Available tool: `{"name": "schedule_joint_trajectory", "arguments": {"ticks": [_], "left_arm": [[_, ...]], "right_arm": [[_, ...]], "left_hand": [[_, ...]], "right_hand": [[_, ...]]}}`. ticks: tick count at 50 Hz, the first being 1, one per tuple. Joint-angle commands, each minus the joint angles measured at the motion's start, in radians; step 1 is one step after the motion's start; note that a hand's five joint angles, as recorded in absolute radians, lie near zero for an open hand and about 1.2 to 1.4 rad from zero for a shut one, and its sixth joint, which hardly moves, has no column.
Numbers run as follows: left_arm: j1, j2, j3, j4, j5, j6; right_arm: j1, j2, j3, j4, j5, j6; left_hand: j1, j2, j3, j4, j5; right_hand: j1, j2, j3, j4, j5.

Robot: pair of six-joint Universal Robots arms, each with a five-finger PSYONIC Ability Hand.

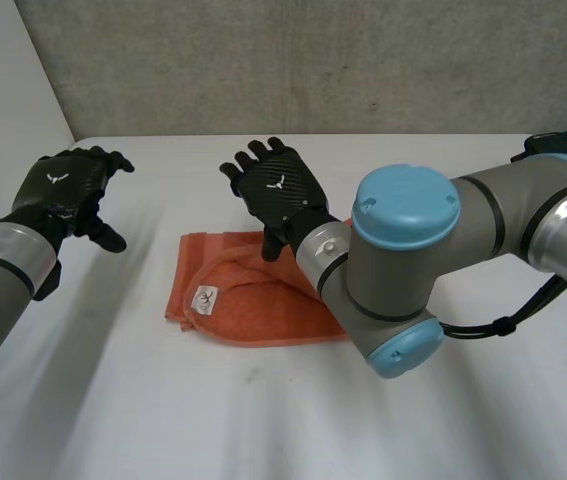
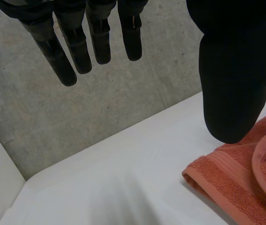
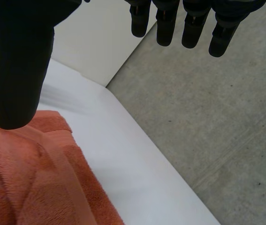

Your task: Fold the laundry.

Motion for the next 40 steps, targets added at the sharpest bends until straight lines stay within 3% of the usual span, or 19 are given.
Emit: {"name": "schedule_joint_trajectory", "arguments": {"ticks": [1,5,11,23,31,40], "left_arm": [[0.004,0.018,0.014,-0.033,0.002,-0.007],[0.004,0.026,0.020,-0.044,0.005,-0.010],[0.004,0.029,0.021,-0.045,0.017,-0.012],[0.010,0.029,0.023,-0.039,0.020,-0.012],[0.013,0.026,0.027,-0.039,0.028,-0.012],[0.013,0.025,0.031,-0.037,0.031,-0.012]], "right_arm": [[0.035,-0.001,-0.057,0.190,-0.057,-0.021],[0.061,0.044,-0.105,0.305,-0.103,-0.087],[0.116,0.116,-0.139,0.400,-0.152,-0.229],[0.162,0.225,-0.183,0.184,-0.151,-0.466],[0.162,0.318,-0.281,0.184,-0.142,-0.581],[0.161,0.360,-0.320,0.187,-0.151,-0.607]], "left_hand": [[-0.032,-0.019,-0.017,-0.021,-0.023],[-0.111,-0.098,-0.097,-0.101,-0.103],[-0.188,-0.175,-0.173,-0.177,-0.179],[-0.200,-0.186,-0.185,-0.189,-0.191],[-0.200,-0.187,-0.186,-0.190,-0.192],[-0.200,-0.187,-0.186,-0.190,-0.192]], "right_hand": [[0.085,0.101,0.099,0.092,0.089],[0.223,0.238,0.237,0.229,0.227],[0.238,0.253,0.252,0.244,0.242],[0.252,0.268,0.266,0.259,0.257],[0.458,0.473,0.472,0.465,0.462],[0.543,0.559,0.557,0.550,0.548]]}}
